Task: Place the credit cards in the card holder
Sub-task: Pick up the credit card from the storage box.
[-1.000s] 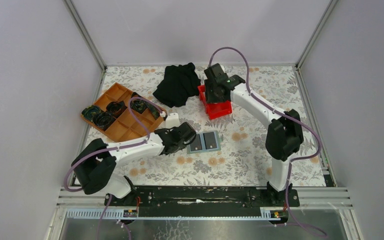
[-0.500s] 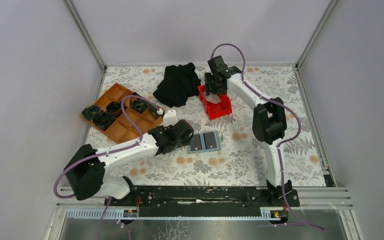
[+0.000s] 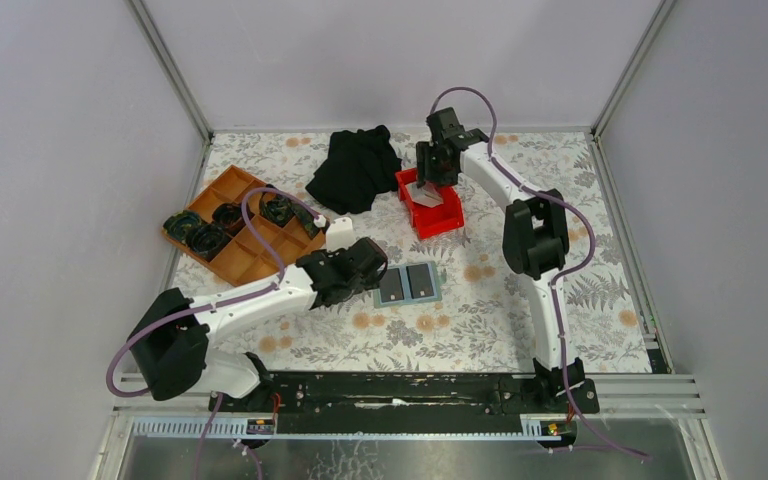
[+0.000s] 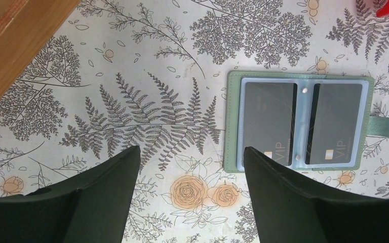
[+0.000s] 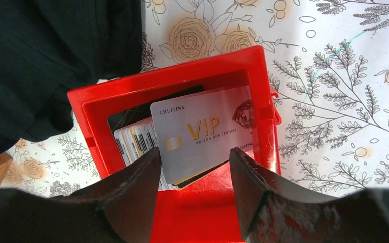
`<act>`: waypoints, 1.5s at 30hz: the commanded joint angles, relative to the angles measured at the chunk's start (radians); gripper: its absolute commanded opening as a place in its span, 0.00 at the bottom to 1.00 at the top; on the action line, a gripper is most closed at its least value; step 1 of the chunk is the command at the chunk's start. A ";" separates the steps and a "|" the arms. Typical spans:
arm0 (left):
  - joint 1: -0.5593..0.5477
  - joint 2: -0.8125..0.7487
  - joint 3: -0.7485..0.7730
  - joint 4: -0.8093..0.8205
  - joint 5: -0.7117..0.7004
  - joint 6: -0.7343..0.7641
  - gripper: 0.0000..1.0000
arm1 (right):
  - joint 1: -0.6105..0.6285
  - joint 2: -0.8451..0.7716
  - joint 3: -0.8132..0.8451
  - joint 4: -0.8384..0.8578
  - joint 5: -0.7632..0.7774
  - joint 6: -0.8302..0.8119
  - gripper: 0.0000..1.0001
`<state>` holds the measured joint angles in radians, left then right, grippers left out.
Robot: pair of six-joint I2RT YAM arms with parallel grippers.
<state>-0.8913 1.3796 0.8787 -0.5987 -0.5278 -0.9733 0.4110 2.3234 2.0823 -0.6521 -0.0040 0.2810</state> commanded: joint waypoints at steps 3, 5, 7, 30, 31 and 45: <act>-0.004 0.008 0.036 -0.024 -0.046 -0.001 0.82 | -0.013 0.033 0.064 -0.006 -0.097 -0.019 0.58; -0.004 0.012 0.035 -0.023 -0.047 -0.003 0.82 | -0.014 0.041 0.075 -0.014 -0.119 -0.021 0.56; -0.004 0.014 0.034 -0.024 -0.047 -0.009 0.82 | -0.014 0.043 0.077 -0.015 -0.140 -0.022 0.54; -0.002 0.017 0.016 -0.020 -0.034 -0.051 0.82 | -0.014 -0.058 0.030 0.002 -0.192 0.012 0.33; -0.003 0.018 0.015 -0.020 -0.034 -0.052 0.82 | -0.014 -0.061 0.029 0.001 -0.192 0.013 0.33; -0.003 0.011 0.003 -0.012 -0.026 -0.056 0.82 | -0.012 -0.086 0.016 0.005 -0.212 0.031 0.31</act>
<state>-0.8913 1.3922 0.8864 -0.5991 -0.5350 -1.0172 0.3927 2.3196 2.0960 -0.6460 -0.1688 0.2928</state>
